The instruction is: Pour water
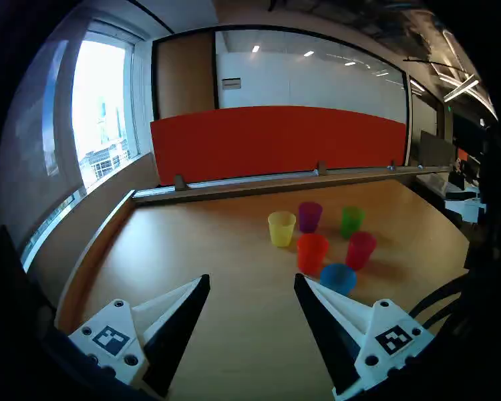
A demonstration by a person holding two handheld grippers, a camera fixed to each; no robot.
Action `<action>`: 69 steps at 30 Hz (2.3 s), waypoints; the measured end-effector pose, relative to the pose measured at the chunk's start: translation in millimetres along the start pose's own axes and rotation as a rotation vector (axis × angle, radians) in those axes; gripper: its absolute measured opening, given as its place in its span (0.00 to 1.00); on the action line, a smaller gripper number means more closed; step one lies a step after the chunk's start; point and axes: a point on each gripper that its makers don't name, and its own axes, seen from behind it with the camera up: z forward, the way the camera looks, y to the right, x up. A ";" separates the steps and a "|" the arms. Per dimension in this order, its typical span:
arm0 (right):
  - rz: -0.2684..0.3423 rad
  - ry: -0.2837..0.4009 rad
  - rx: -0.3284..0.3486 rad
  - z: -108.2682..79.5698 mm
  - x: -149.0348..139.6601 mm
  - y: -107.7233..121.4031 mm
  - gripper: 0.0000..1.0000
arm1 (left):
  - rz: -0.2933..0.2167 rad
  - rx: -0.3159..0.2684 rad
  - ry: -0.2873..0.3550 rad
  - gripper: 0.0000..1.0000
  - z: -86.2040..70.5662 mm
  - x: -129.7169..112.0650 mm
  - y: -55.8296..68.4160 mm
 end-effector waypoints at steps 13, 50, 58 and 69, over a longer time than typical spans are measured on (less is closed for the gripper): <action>0.001 0.232 -0.086 -17.3 67.4 11.5 0.95 | -0.012 0.025 0.087 0.94 0.1 39.2 -13.9; 0.047 0.327 -0.169 -15.8 135.0 26.6 0.95 | -0.068 0.064 0.326 0.94 20.1 115.1 -40.3; 0.059 0.305 -0.170 -5.4 136.5 16.0 0.95 | -0.120 0.060 0.325 0.94 35.8 91.0 -41.0; 0.088 0.297 -0.163 -2.7 142.4 2.1 0.95 | -0.129 0.068 0.353 0.94 51.9 74.4 -26.4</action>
